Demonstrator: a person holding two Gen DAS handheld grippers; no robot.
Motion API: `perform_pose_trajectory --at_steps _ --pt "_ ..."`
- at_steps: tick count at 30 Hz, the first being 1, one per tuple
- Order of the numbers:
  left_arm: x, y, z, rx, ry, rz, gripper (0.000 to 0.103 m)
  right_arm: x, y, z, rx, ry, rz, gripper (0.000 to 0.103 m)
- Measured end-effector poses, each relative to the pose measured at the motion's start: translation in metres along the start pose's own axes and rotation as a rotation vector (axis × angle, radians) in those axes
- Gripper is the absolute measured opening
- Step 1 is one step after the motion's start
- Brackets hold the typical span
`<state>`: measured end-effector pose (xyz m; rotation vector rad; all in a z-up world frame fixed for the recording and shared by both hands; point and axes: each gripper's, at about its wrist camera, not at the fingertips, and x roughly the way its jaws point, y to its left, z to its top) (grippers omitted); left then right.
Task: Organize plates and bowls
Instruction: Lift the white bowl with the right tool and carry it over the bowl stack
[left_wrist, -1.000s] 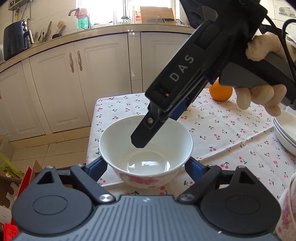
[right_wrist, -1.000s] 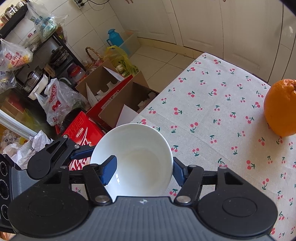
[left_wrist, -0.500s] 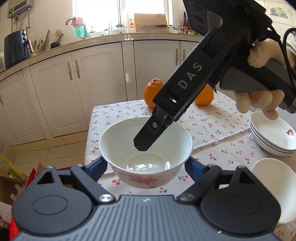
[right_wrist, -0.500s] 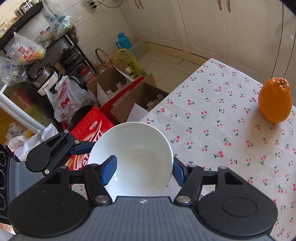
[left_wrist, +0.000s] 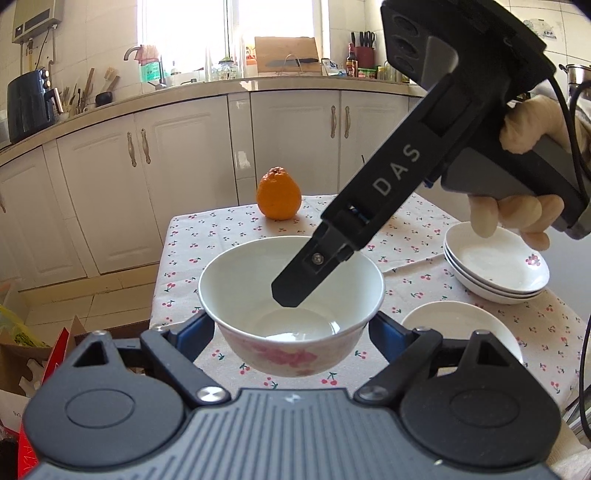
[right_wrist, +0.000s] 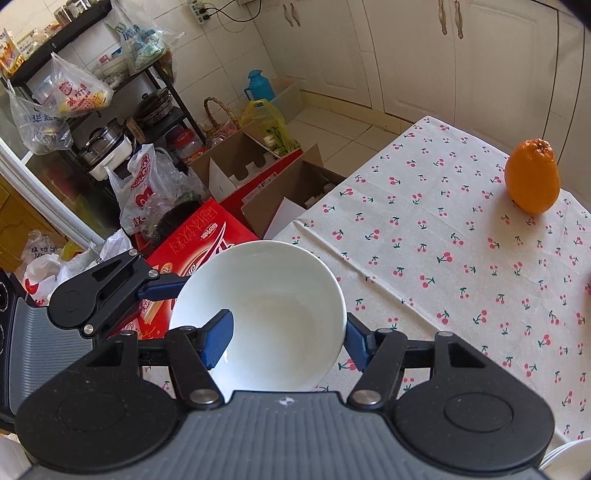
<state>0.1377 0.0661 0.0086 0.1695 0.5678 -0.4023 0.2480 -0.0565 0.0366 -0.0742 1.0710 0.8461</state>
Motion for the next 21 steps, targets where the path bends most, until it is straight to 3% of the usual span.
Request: perform_pose_trajectory --at_steps 21 --pt "-0.019 -0.056 -0.002 0.062 -0.012 -0.087 0.09 -0.058 0.001 -0.068 0.043 -0.064 -0.042 0.069"
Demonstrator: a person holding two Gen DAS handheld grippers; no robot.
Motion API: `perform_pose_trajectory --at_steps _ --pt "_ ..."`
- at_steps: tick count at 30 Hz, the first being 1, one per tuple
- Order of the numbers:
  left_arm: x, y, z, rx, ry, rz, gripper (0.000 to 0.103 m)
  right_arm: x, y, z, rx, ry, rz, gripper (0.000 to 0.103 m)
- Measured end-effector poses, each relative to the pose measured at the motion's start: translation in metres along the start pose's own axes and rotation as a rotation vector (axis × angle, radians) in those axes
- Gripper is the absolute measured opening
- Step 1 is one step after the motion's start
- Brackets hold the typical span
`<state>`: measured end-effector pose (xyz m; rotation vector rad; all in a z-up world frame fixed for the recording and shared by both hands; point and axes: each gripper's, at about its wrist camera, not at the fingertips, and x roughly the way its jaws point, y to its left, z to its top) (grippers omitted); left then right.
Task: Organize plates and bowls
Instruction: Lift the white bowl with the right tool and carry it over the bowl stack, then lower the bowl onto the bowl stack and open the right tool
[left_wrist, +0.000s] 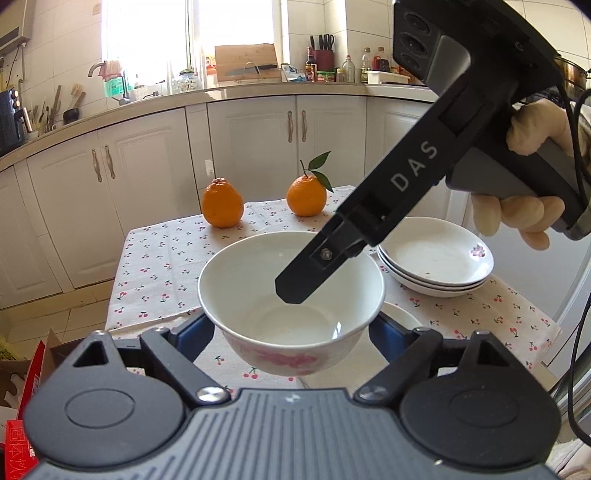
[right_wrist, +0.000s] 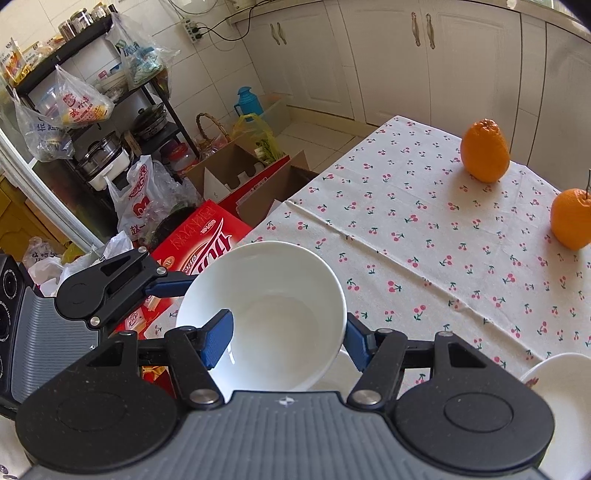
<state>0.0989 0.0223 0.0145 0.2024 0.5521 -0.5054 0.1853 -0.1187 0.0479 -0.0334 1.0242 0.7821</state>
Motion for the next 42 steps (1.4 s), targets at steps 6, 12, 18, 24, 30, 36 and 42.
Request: perform_pose_trajectory --at_steps 6,12,18,24,30,36,42 --pt "0.004 -0.017 -0.004 0.0 0.006 -0.038 0.09 -0.01 -0.009 -0.021 0.032 -0.004 -0.017 0.069" --pt "0.01 -0.03 -0.01 0.001 0.024 -0.06 0.09 -0.012 -0.016 -0.038 0.052 0.003 -0.027 0.069" --pt "0.014 -0.037 -0.016 0.004 0.048 -0.068 0.09 -0.007 -0.019 -0.048 0.058 0.014 -0.032 0.069" --pt "0.016 -0.037 -0.019 0.0 0.058 -0.07 0.09 -0.003 -0.021 -0.052 0.056 0.015 -0.036 0.069" --pt "0.019 -0.037 -0.02 0.003 0.068 -0.072 0.09 -0.001 -0.02 -0.053 0.05 0.019 -0.043 0.069" --pt "0.019 -0.038 -0.02 0.006 0.066 -0.066 0.09 0.002 -0.02 -0.053 0.044 0.026 -0.047 0.07" --pt "0.019 -0.038 -0.021 0.007 0.071 -0.066 0.092 0.003 -0.016 -0.053 0.028 0.029 -0.054 0.07"
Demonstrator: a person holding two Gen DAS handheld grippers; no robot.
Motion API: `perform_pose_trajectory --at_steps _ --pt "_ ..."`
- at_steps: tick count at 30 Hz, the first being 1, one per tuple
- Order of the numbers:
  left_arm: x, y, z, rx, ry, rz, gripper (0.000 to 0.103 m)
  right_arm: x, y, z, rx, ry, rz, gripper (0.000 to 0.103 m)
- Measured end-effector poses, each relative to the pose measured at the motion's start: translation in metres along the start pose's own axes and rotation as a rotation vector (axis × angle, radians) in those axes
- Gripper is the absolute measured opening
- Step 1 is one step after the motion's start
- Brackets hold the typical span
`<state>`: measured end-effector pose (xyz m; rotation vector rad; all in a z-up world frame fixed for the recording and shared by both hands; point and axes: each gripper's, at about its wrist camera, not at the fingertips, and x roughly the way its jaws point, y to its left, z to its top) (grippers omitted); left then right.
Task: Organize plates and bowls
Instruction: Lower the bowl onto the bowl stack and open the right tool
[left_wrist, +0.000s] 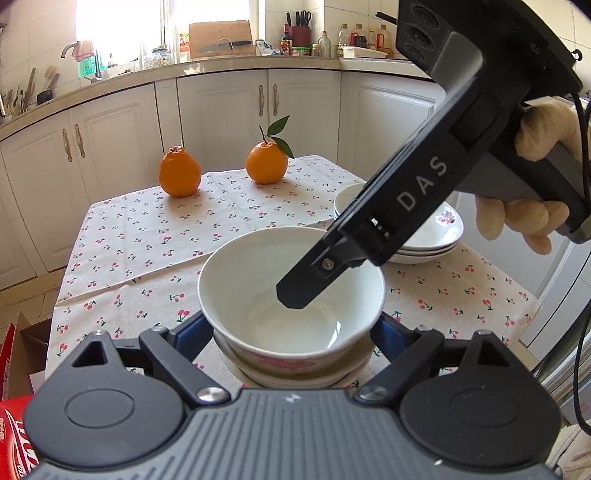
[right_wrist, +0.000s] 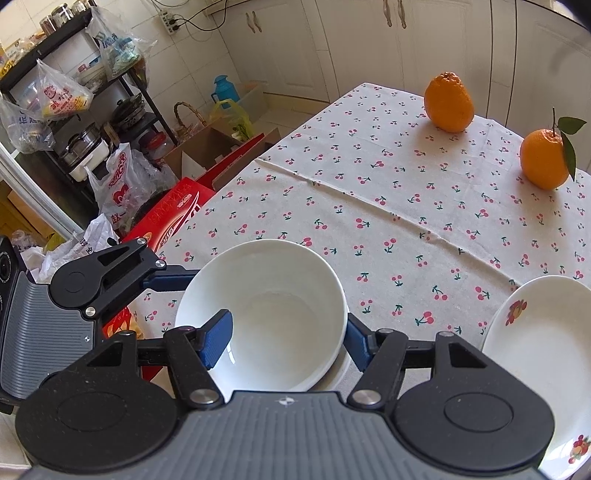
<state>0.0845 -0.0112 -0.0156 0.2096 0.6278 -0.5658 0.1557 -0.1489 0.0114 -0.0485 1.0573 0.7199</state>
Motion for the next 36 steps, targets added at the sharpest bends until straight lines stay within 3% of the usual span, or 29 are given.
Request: perform_pose_trajectory --at_steps 7,9,18,28,36 --pt "0.003 0.0 -0.001 -0.001 0.012 -0.013 0.099 -0.001 -0.001 -0.001 0.003 -0.005 -0.003 0.072" --pt "0.002 0.0 -0.002 0.007 0.008 -0.014 0.1 -0.002 -0.001 -0.002 0.003 -0.011 -0.012 0.081" --pt "-0.007 0.003 -0.004 0.014 0.0 -0.046 0.1 -0.008 0.002 -0.007 -0.018 -0.055 -0.054 0.101" --pt "-0.031 0.007 -0.013 0.047 -0.036 -0.037 0.102 -0.019 0.025 -0.027 -0.123 -0.129 -0.162 0.103" --pt "-0.044 0.022 -0.022 0.056 -0.015 -0.019 0.102 -0.036 0.051 -0.054 -0.274 -0.179 -0.22 0.103"
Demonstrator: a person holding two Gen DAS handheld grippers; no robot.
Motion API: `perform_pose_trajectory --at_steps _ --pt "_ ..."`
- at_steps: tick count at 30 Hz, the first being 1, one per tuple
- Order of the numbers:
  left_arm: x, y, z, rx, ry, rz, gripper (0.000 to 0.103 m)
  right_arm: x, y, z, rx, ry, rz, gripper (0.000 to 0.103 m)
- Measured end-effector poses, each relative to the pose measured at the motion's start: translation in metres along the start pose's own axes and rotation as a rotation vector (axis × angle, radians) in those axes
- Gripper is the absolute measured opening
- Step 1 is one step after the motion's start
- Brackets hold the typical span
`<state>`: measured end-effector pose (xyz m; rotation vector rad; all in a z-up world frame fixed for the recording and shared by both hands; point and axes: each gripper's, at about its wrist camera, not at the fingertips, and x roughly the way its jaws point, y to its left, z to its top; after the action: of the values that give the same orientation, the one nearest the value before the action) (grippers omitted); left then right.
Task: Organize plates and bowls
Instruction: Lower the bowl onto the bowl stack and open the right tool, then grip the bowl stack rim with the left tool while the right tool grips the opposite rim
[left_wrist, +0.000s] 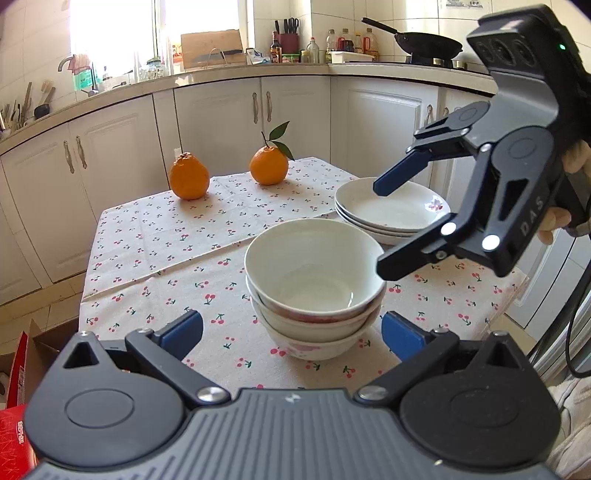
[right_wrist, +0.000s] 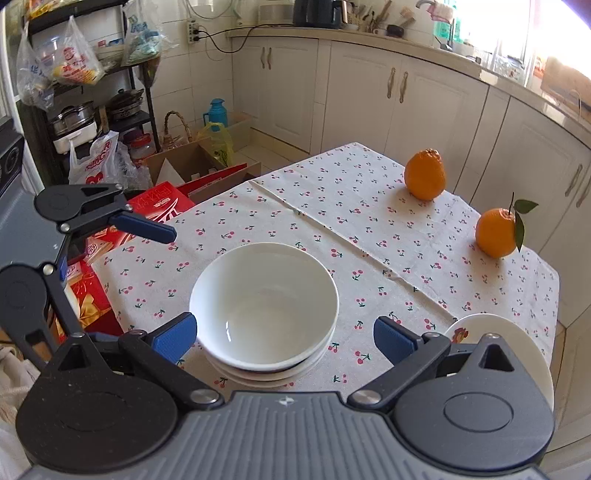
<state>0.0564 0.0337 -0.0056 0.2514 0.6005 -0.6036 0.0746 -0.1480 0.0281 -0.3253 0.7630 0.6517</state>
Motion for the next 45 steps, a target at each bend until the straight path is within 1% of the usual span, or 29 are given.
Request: perform_pose_trajectory --at_steps 3,6,11,16,18,22,24,27,32,37,40,42,45 --pt "-0.003 0.003 -0.004 0.021 0.017 -0.011 0.102 -0.011 0.01 -0.012 -0.083 -0.026 0.001 0.103" --pt "0.001 0.006 -0.008 0.048 0.04 -0.012 0.102 -0.009 0.016 -0.025 -0.133 -0.018 0.002 0.103" --pt "0.023 0.01 -0.01 0.088 0.099 -0.025 0.102 0.013 0.019 -0.041 -0.177 0.036 -0.021 0.103" --pt "0.046 0.013 -0.008 0.149 0.144 -0.075 0.102 0.037 0.015 -0.047 -0.202 0.076 0.016 0.103" --pt "0.054 0.015 -0.006 0.167 0.155 -0.099 0.102 0.044 0.012 -0.046 -0.2 0.073 0.032 0.103" --pt "0.071 0.02 -0.003 0.208 0.192 -0.151 0.102 0.055 0.002 -0.042 -0.191 0.061 0.093 0.103" --pt "0.077 0.02 -0.002 0.232 0.2 -0.182 0.102 0.06 -0.002 -0.04 -0.199 0.051 0.101 0.103" --pt "0.084 0.022 -0.002 0.29 0.209 -0.218 0.099 0.068 -0.006 -0.038 -0.218 0.076 0.101 0.103" --pt "0.089 0.03 0.002 0.324 0.22 -0.304 0.099 0.072 -0.006 -0.036 -0.269 0.088 0.137 0.103" --pt "0.094 0.029 0.006 0.397 0.218 -0.395 0.088 0.075 -0.004 -0.03 -0.315 0.109 0.165 0.1" --pt "0.095 0.028 0.008 0.438 0.207 -0.416 0.087 0.076 -0.005 -0.028 -0.326 0.122 0.18 0.096" --pt "0.094 0.031 0.01 0.431 0.206 -0.436 0.087 0.076 -0.004 -0.027 -0.334 0.127 0.183 0.094" --pt "0.097 0.033 0.011 0.433 0.21 -0.457 0.087 0.077 -0.006 -0.026 -0.34 0.134 0.196 0.094"
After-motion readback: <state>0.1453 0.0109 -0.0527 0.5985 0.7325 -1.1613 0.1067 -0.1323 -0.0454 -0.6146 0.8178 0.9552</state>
